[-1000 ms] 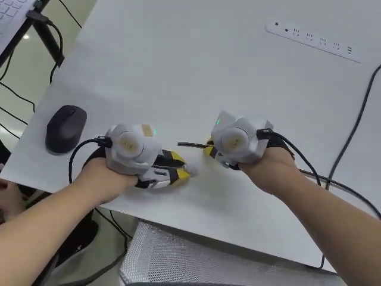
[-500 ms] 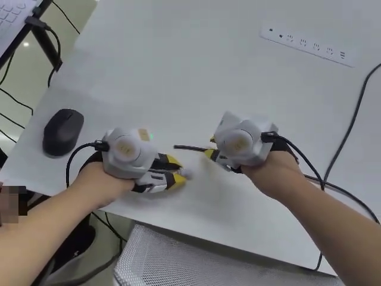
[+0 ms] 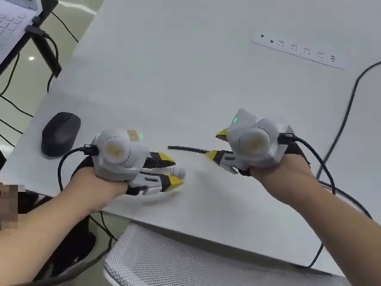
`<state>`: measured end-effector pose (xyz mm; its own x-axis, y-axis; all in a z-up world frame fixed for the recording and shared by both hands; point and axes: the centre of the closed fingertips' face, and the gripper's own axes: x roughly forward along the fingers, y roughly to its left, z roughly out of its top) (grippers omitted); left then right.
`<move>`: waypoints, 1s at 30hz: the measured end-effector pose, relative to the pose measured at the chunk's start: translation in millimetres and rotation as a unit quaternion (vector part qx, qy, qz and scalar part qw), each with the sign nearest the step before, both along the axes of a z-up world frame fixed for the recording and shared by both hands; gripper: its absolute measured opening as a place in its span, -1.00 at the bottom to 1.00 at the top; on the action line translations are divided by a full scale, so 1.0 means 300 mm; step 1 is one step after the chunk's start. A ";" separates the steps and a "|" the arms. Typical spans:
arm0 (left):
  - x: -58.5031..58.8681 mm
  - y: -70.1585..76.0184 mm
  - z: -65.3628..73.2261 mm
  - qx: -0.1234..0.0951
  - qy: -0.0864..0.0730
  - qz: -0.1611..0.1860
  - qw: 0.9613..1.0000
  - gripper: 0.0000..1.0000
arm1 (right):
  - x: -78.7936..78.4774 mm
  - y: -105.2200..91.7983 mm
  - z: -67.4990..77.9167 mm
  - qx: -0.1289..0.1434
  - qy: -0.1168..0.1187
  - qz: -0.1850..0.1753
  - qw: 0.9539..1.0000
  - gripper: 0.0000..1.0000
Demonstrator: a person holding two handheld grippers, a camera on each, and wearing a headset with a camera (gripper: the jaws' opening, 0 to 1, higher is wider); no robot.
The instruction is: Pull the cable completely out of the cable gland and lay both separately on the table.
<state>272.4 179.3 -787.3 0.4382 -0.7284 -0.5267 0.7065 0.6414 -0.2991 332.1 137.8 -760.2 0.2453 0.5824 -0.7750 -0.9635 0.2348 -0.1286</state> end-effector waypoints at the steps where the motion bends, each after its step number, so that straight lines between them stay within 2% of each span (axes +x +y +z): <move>1: -0.001 0.000 0.014 -0.007 0.000 0.008 1.000 -0.37 | -0.007 -0.008 0.010 0.008 0.003 -0.006 1.000 -0.52; 9: -0.020 -0.017 0.071 -0.007 -0.005 0.018 1.000 -0.24 | -0.058 -0.078 0.079 0.026 -0.007 -0.007 1.000 -0.37; 14: -0.029 -0.022 0.122 -0.008 -0.022 0.035 0.999 -0.09 | -0.071 -0.121 0.152 0.068 0.001 -0.036 0.997 -0.30; 20: -0.041 -0.026 0.182 -0.017 -0.031 0.052 0.998 0.00 | -0.093 -0.174 0.253 0.124 0.012 -0.068 0.990 -0.10; 23: -0.051 -0.027 0.216 -0.019 -0.037 0.058 0.997 0.03 | -0.101 -0.213 0.299 0.151 0.018 -0.089 0.984 0.00; 27: -0.061 -0.026 0.256 -0.031 -0.039 0.076 0.996 0.13 | -0.108 -0.271 0.326 0.172 0.024 -0.114 0.978 0.13; 30: -0.069 -0.030 0.281 -0.030 -0.041 0.082 0.995 0.23 | -0.115 -0.318 0.345 0.190 0.028 -0.131 0.973 0.21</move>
